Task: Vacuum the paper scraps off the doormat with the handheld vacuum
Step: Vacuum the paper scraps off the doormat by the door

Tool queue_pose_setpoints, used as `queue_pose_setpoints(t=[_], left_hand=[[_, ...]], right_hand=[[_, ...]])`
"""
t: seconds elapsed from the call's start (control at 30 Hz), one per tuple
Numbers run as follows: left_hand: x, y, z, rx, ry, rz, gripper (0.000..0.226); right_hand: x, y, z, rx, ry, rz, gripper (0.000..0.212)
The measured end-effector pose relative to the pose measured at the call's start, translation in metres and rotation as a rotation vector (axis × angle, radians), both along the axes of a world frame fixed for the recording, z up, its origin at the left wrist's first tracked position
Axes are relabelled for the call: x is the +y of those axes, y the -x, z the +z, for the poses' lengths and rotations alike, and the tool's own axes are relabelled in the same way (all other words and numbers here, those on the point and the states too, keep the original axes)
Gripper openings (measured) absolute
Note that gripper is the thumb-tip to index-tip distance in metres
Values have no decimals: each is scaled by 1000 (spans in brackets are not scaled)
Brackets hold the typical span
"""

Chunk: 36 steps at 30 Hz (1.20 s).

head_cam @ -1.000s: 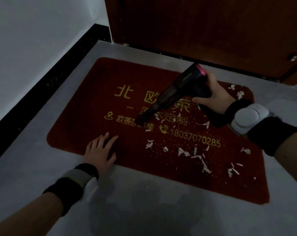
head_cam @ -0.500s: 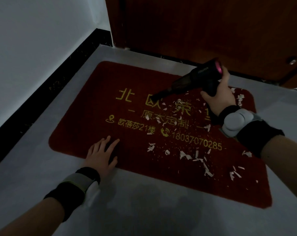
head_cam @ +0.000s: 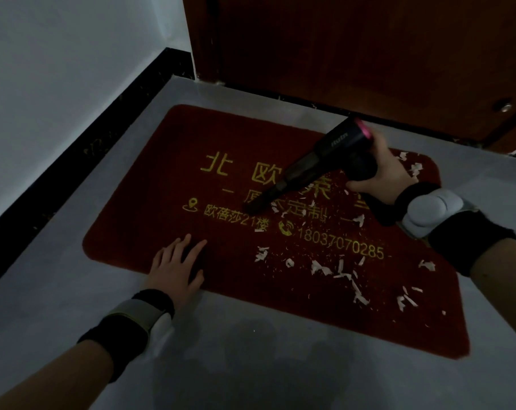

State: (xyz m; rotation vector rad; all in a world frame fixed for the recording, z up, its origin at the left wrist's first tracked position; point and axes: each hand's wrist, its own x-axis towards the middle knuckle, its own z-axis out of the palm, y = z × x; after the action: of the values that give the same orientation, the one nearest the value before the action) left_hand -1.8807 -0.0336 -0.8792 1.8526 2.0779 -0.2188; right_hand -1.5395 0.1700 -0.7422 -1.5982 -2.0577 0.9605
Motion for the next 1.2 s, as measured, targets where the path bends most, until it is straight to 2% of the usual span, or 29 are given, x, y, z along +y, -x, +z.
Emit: queue_pose_setpoints(t=[0.13, 0.27, 0.5, 0.57, 0.63, 0.73, 1.0, 1.2], left_hand=[[-1, 1, 1, -3, 0, -2, 64], [-1, 0, -1, -11, -5, 3, 64], [-2, 1, -2, 6, -4, 0, 64], [-2, 1, -1, -7, -9, 5, 75], [-2, 1, 0, -17, -10, 13, 77], [-2, -1, 0, -7, -2, 12, 63], [-1, 0, 1, -28, -8, 14, 65], [-4, 0, 2, -7, 9, 4, 66]], right_hand=[[2, 3, 4, -40, 76, 92, 96], [2, 5, 1, -18, 38, 73, 93], [5, 6, -7, 37, -179, -216, 96], [8, 2, -5, 29, -196, -252, 97], [9, -4, -4, 28, -164, -218, 97], [7, -12, 0, -18, -85, -107, 97], [3, -10, 5, -79, 90, 137, 94], [9, -7, 3, -77, 11, 169, 93]])
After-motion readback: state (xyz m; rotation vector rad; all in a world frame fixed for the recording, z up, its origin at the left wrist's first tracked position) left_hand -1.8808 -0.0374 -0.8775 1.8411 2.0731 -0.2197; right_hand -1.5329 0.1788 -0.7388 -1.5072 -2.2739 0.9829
